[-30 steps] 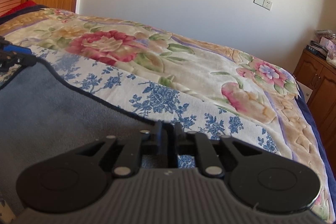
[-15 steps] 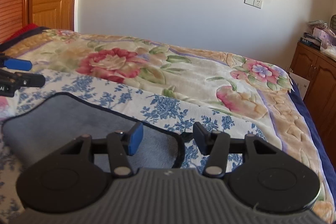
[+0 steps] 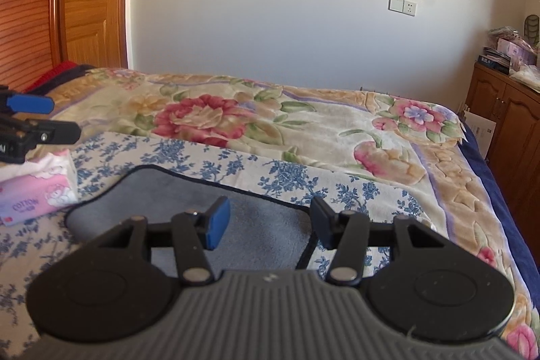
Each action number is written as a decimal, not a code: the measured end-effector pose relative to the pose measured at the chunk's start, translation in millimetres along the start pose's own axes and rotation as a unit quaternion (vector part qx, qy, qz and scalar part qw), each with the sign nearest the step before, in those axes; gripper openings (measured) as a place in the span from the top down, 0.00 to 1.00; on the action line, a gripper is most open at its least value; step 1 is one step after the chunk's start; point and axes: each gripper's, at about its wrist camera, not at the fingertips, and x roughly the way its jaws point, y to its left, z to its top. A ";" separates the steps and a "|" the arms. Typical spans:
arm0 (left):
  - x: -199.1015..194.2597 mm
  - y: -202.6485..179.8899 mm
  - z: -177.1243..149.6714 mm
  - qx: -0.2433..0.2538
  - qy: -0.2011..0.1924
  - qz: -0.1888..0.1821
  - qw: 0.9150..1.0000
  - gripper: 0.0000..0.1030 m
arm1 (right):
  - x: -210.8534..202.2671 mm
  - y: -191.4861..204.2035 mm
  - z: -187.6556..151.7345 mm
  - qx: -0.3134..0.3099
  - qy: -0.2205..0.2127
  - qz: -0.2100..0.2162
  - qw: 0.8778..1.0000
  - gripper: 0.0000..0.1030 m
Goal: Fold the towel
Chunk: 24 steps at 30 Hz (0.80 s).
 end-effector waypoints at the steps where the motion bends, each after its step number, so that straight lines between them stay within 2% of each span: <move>1: -4.9 -0.2 0.4 0.000 0.000 0.001 1.000 0.19 | -3.9 0.8 0.5 0.002 -0.001 0.000 1.000 0.48; 8: -38.7 -4.6 4.3 0.001 0.003 0.007 1.000 0.18 | -34.1 8.7 1.7 0.006 -0.004 -0.003 1.000 0.48; 14: -73.9 -12.9 5.0 0.000 -0.001 0.010 1.000 0.09 | -64.9 14.9 4.0 0.013 -0.014 0.000 1.000 0.47; 24: -123.7 -21.5 -2.9 0.002 -0.001 0.004 1.000 0.07 | -102.4 21.6 1.0 0.021 -0.023 0.000 1.000 0.47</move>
